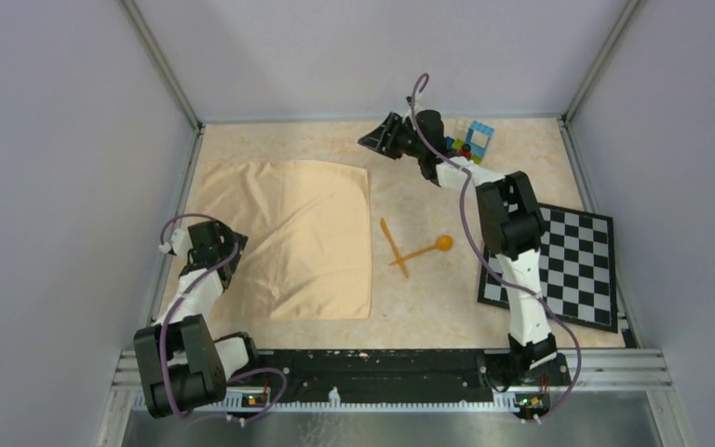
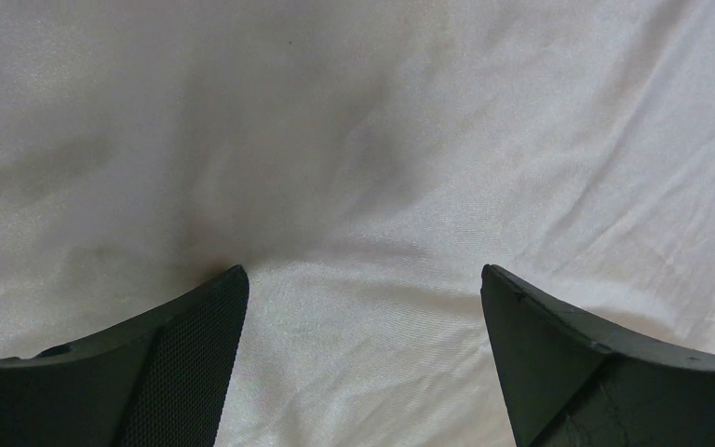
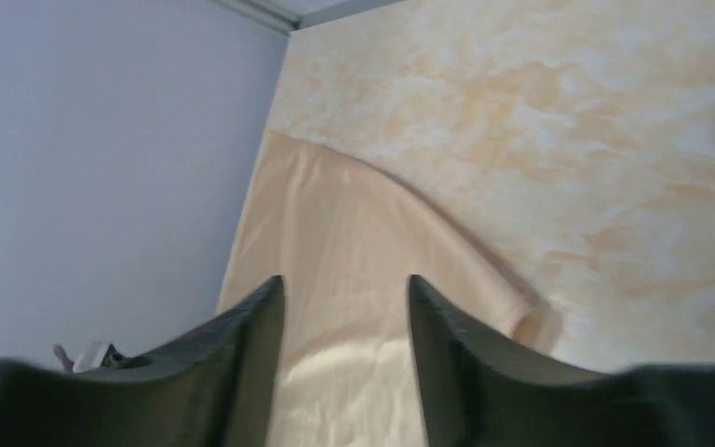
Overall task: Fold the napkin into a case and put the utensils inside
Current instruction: Smooth out the crumpled napkin at the center of the board.
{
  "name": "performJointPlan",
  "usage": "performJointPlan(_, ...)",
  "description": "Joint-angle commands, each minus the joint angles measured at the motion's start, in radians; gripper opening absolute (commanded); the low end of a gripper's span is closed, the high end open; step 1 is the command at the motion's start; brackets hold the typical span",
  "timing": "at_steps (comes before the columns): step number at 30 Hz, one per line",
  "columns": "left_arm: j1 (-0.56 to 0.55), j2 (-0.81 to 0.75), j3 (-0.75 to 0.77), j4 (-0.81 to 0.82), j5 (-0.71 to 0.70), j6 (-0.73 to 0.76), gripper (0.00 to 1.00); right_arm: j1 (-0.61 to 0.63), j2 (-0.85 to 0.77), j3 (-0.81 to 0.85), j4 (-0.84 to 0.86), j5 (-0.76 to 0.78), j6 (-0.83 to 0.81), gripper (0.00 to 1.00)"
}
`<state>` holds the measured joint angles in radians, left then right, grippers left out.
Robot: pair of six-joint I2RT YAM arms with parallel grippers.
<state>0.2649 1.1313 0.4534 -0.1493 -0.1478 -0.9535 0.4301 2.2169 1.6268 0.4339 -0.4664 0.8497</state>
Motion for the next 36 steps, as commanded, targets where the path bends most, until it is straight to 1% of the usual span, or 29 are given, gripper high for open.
performJointPlan(1,0.005,0.034,0.024,0.017,0.051,0.088,0.99,-0.051,0.157,0.123,-0.275,-0.097,0.02,0.6)
performJointPlan(2,0.006,0.043,0.029,0.021,0.066,0.105,0.99,-0.051,0.155,0.094,-0.248,-0.105,0.028,0.75)
performJointPlan(3,0.006,0.052,0.035,0.016,0.072,0.121,0.99,-0.049,0.15,0.071,-0.237,-0.107,0.032,0.81)
performJointPlan(4,0.007,0.062,0.044,0.007,0.074,0.132,0.99,-0.048,0.148,0.054,-0.232,-0.109,0.035,0.82)
performJointPlan(7,0.006,0.084,0.058,0.0,0.073,0.163,0.99,-0.049,0.159,0.011,-0.2,-0.107,0.041,0.81)
performJointPlan(10,0.006,0.088,0.061,-0.006,0.07,0.179,0.99,-0.04,0.206,0.01,-0.143,-0.165,0.082,0.71)
performJointPlan(11,0.006,0.087,0.061,-0.007,0.069,0.182,0.99,-0.033,0.22,0.014,-0.133,-0.177,0.094,0.69)
performJointPlan(14,0.007,0.081,0.062,-0.011,0.066,0.187,0.99,-0.01,0.236,-0.003,-0.06,-0.187,0.143,0.67)
performJointPlan(17,0.007,0.079,0.065,-0.011,0.072,0.204,0.99,0.005,0.261,0.032,0.03,-0.185,0.185,0.66)
performJointPlan(19,0.008,0.085,0.069,-0.017,0.074,0.22,0.99,0.005,0.305,0.086,0.108,-0.176,0.211,0.66)
performJointPlan(21,0.007,0.096,0.064,0.003,0.086,0.239,0.99,0.006,0.37,0.176,0.18,-0.176,0.224,0.66)
performJointPlan(24,0.007,0.146,0.085,0.018,0.122,0.284,0.99,0.0,0.479,0.356,0.3,-0.187,0.265,0.66)
performJointPlan(27,0.009,0.201,0.11,0.004,0.137,0.295,0.99,-0.017,0.56,0.499,0.338,-0.159,0.295,0.63)
performJointPlan(28,0.011,0.21,0.113,0.003,0.139,0.295,0.99,-0.022,0.582,0.553,0.347,-0.153,0.302,0.58)
performJointPlan(29,0.013,0.212,0.113,0.005,0.141,0.292,0.99,-0.023,0.596,0.609,0.353,-0.159,0.3,0.48)
performJointPlan(30,0.014,0.207,0.11,0.007,0.143,0.287,0.99,-0.023,0.602,0.656,0.354,-0.163,0.289,0.31)
performJointPlan(31,0.013,0.197,0.104,0.01,0.142,0.28,0.99,-0.022,0.594,0.679,0.356,-0.154,0.279,0.09)
performJointPlan(32,0.013,0.181,0.089,0.016,0.143,0.274,0.99,-0.02,0.577,0.678,0.379,-0.137,0.271,0.0)
performJointPlan(34,0.015,0.144,0.07,0.021,0.131,0.262,0.99,-0.017,0.523,0.637,0.422,-0.107,0.223,0.0)
performJointPlan(36,0.017,0.104,0.059,0.015,0.102,0.257,0.99,-0.01,0.467,0.597,0.416,-0.108,0.119,0.0)
